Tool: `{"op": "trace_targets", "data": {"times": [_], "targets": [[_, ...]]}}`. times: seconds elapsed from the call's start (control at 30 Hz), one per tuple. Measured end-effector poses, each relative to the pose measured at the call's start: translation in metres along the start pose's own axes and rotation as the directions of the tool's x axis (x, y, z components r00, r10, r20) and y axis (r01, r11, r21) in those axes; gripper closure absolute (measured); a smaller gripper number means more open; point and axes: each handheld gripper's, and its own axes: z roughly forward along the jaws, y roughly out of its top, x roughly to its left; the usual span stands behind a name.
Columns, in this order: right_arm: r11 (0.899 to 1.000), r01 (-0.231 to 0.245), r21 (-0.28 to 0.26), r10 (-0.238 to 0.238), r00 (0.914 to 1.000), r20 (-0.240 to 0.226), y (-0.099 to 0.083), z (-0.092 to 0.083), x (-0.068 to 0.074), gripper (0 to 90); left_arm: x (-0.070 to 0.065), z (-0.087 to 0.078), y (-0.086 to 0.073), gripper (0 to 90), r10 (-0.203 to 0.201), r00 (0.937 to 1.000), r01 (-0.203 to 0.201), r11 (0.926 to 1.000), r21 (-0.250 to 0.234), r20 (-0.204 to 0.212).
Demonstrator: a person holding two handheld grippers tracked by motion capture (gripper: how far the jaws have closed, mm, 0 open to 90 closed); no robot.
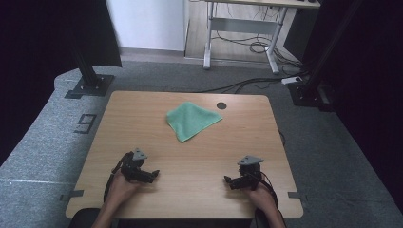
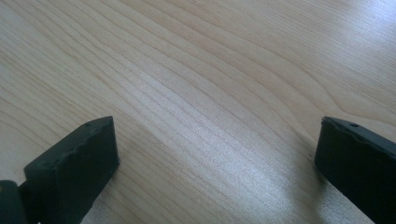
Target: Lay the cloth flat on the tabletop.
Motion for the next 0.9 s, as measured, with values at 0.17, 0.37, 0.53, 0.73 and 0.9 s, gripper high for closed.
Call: {"op": "trace_targets", "data": {"times": [0.17, 0.37, 0.53, 0.73, 0.9], "targets": [[1.000, 0.000, 0.000, 0.000, 1.0000, 0.000, 0.0000, 0.0000, 0.0000, 0.0, -0.0014, -0.0010, -0.0010, 0.4, -0.012, 0.9999, 0.012, 0.9999, -0.004, -0.009], [1.000, 0.000, 0.000, 0.000, 1.0000, 0.000, 0.0000, 0.0000, 0.0000, 0.0, -0.0013, -0.0011, -0.0010, 0.7, -0.013, 0.9999, 0.012, 0.9999, -0.005, -0.007], [1.000, 0.000, 0.000, 0.000, 1.0000, 0.000, 0.0000, 0.0000, 0.0000, 0.0, -0.0013, -0.0011, -0.0011, 1.1, -0.013, 0.9999, 0.013, 0.9999, -0.006, -0.008], [1.000, 0.000, 0.000, 0.000, 1.0000, 0.000, 0.0000, 0.0000, 0.0000, 0.0, -0.0013, -0.0013, -0.0012, 1.3, -0.015, 0.9999, 0.015, 0.9999, -0.007, -0.009], [1.000, 0.000, 0.000, 0.000, 1.0000, 0.000, 0.0000, 0.0000, 0.0000, 0.0, -0.0019, -0.0024, -0.0022, 3.1, -0.019, 0.9997, 0.019, 0.9997, -0.013, -0.012]]}}
